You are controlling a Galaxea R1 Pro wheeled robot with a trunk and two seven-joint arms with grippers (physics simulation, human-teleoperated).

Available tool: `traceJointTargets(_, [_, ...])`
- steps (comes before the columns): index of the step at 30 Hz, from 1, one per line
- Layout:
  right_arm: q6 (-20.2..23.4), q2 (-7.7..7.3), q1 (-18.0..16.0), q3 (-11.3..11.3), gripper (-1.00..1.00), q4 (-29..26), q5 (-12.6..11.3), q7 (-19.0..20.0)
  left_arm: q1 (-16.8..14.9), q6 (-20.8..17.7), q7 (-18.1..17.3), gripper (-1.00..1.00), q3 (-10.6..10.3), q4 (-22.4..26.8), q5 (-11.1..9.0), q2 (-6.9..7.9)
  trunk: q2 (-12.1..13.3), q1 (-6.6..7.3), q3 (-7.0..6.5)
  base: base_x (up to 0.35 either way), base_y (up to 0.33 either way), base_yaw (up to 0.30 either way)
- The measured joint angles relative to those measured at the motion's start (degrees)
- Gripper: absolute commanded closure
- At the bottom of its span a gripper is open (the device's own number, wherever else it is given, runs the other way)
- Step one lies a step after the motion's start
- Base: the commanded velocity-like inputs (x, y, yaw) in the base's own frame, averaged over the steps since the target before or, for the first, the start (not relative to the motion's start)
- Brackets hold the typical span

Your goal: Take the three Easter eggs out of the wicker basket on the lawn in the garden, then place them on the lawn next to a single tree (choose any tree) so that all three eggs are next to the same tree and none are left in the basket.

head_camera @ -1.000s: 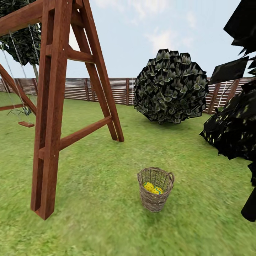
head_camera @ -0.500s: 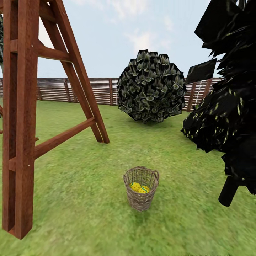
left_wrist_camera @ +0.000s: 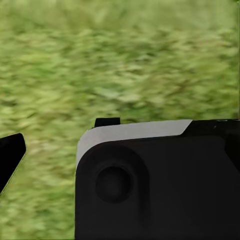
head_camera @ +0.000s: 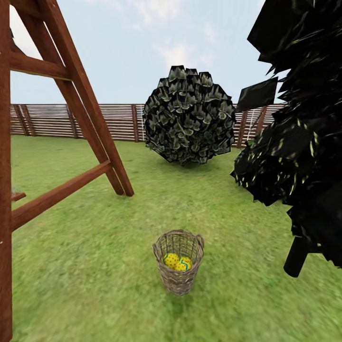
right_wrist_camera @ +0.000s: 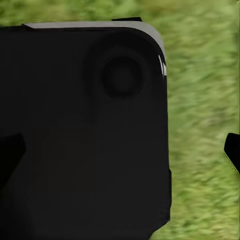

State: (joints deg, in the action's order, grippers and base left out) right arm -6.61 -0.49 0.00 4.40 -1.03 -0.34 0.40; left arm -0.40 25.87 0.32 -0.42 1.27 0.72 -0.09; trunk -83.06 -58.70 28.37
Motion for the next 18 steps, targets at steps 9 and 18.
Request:
traceJointTargets(9, [0.1, 0.52, 0.0, -0.4, -1.00, 0.0, 0.2, 0.0, 0.0, 0.0, 0.0, -1.00, 0.0, 0.0, 0.0, 0.00, 0.0, 0.00, 0.05, 0.323, 0.000, -0.005])
traceJointTargets(18, [0.2, 0.64, 0.0, -0.6, -1.00, 0.0, 0.4, 0.1, 0.0, 0.0, 0.0, -1.00, 0.0, 0.0, 0.0, 0.06, 0.0, -0.03, 0.72, 0.139, 0.000, 0.000])
